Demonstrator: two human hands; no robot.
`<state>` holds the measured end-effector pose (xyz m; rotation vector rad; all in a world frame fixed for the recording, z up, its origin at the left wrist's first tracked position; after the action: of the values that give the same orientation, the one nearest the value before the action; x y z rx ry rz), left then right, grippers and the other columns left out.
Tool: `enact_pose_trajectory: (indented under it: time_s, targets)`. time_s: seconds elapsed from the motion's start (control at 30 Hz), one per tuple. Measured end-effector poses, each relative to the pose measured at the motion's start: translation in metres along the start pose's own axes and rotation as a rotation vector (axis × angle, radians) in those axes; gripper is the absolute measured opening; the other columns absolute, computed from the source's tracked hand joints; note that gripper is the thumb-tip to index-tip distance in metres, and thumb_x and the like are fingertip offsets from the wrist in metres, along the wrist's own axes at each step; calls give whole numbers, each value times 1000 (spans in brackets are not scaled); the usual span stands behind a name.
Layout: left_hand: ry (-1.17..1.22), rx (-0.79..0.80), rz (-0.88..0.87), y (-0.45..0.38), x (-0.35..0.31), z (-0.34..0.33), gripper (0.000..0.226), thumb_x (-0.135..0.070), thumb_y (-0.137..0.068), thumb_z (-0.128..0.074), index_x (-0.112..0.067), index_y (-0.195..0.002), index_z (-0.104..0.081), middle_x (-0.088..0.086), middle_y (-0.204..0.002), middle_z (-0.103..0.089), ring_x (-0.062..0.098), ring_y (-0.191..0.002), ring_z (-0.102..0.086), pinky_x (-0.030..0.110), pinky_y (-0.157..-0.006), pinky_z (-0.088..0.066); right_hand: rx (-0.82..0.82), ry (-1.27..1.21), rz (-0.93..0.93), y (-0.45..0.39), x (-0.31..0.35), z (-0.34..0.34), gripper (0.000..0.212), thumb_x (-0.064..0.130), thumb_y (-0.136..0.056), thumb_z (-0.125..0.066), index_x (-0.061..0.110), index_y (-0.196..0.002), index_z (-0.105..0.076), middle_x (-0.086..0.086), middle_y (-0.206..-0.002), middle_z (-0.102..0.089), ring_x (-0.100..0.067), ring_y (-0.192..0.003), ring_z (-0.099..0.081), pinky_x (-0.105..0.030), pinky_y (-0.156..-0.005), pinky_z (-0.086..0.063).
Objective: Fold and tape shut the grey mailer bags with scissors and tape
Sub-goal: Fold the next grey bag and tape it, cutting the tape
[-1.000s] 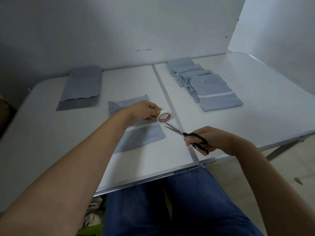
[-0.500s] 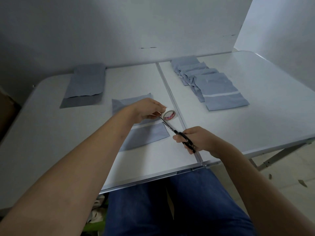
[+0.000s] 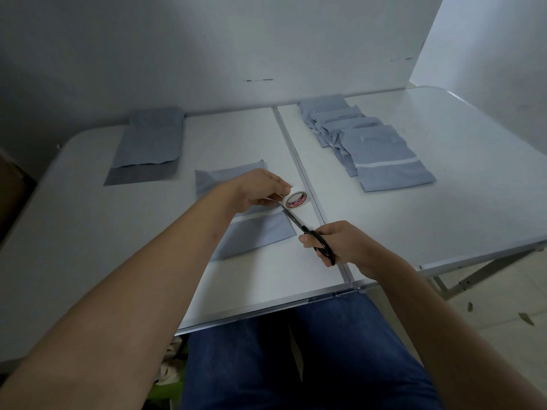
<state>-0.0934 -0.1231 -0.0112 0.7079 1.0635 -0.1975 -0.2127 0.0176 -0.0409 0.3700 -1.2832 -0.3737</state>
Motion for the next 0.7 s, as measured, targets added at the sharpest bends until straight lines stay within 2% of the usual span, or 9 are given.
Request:
enact_pose_trajectory:
  time_s: [0.37,0.6,0.7]
  targets:
    - [42,-7,14,2,2,0,19,-5,-90,-63,-5,-107,-70,11,-103,-68,14,-83,-60,18,-67,-53,-21,42,27,4,6,2,37,35,-85,-71,-1,-96,-70,-4,-64,-56,-11,-48,-48,-16,-48,-44]
    - [99,-8,28,5,5,-1,23,-4,-89,-63,-2,-112,-68,11,-104,-68,14,-83,-61,16,-65,-54,-20,112,53,2,4,1,30,38,-83,-72,10,-75,-66,0,-57,-56,-10,-48,-50,-22,-58,-48]
    - [157,-7,22,6,6,0,22,-7,-89,-65,-3,-110,-69,7,-98,-68,12,-83,-61,18,-66,-53,15,64,31,6,1,-2,32,36,-84,-72,5,-87,-69,-1,-59,-58,-11,-49,-53,-23,-57,-50]
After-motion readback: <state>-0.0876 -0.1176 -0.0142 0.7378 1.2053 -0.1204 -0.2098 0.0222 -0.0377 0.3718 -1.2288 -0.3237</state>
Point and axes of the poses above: each hand's wrist, its own y-axis away from the middle knuckle, its own z-axis out of the back of the hand, x = y × z, the point moved 9 cm from there along -y, towards the middle knuckle
